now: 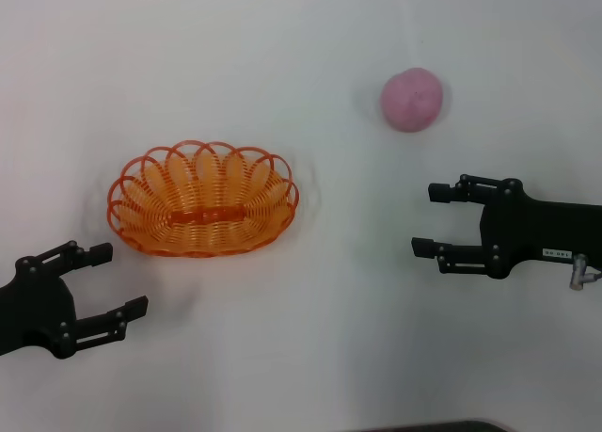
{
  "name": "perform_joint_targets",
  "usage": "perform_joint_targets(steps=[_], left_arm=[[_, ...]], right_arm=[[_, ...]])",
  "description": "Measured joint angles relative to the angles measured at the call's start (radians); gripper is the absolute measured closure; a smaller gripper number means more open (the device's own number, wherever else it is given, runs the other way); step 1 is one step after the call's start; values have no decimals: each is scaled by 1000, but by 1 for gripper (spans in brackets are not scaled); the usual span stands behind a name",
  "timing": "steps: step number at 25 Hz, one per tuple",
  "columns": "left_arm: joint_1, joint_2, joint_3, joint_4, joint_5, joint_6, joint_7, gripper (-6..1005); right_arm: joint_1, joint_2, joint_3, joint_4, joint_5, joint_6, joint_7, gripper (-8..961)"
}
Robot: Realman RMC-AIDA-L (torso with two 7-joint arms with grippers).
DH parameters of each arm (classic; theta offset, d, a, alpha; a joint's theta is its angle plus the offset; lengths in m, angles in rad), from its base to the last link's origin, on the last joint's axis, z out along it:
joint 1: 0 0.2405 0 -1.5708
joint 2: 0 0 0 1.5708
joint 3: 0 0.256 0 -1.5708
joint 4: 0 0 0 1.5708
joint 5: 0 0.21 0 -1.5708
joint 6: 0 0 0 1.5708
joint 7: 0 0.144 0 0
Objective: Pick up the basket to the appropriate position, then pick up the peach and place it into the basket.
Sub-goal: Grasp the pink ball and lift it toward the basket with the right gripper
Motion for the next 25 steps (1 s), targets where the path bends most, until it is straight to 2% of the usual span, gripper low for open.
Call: perform_joint_targets(steps=[18, 21, 25], left_arm=[[5, 0, -5, -30, 1, -18, 118, 158], [6, 0, -5, -30, 1, -18, 117, 156], [6, 0, -6, -30, 1, -15, 118, 152]], right_arm=[[0, 0, 9, 3, 1, 3, 9, 133], [2, -5, 14, -1, 6, -7, 82, 132], [17, -21, 14, -32, 5, -26, 268, 132]])
